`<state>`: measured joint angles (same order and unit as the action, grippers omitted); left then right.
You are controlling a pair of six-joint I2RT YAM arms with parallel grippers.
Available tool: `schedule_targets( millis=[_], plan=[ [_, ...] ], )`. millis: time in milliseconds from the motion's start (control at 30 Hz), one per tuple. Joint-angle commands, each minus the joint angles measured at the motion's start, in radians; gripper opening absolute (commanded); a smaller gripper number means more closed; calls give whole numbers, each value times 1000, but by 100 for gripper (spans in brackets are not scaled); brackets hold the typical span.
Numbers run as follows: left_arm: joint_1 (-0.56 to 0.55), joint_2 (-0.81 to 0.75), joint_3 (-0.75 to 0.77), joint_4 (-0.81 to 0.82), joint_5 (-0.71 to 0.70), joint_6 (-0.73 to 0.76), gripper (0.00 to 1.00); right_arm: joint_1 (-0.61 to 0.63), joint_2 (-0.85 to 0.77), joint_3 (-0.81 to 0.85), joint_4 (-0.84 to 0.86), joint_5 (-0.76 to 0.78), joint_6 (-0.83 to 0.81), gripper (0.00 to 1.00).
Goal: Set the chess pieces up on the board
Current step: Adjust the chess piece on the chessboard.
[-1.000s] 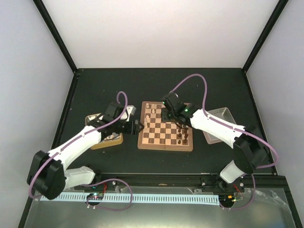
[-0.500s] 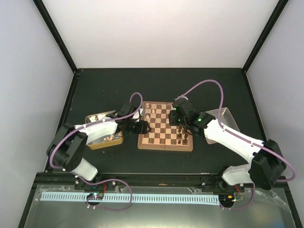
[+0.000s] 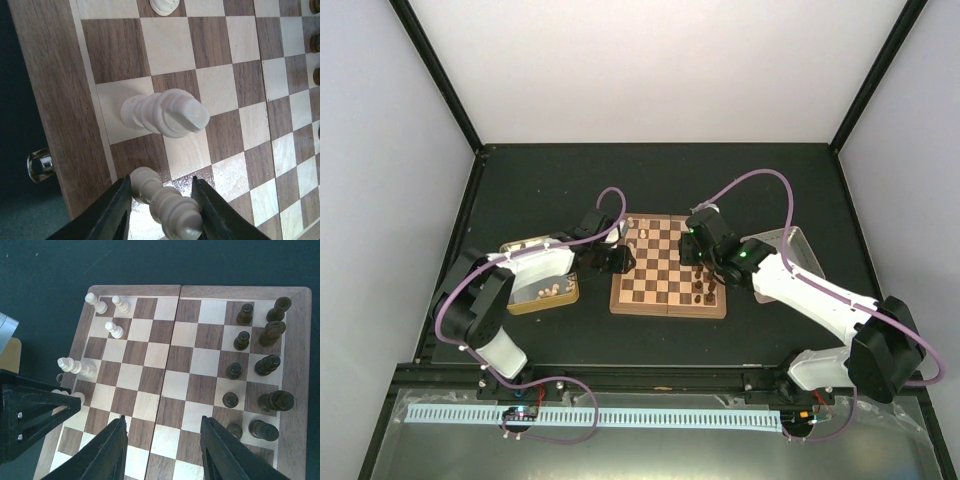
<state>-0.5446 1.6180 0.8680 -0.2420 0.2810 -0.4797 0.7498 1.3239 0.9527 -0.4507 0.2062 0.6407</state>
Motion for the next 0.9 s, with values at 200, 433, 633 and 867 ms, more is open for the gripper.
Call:
schedule_targets(
  millis=[200, 433, 633, 867],
  plan=[
    [-5, 44, 54, -6, -35, 11, 29, -5, -9, 1, 13, 31, -9, 41],
    [-8, 32, 62, -39, -59, 24, 36, -6, -10, 2, 10, 32, -7, 41],
    [-10, -37, 65, -94, -65, 38, 52, -5, -15, 4, 13, 27, -7, 41],
    [-6, -239, 53, -213, -170, 16, 62, -6, -46, -10, 19, 14, 2, 41]
  ],
)
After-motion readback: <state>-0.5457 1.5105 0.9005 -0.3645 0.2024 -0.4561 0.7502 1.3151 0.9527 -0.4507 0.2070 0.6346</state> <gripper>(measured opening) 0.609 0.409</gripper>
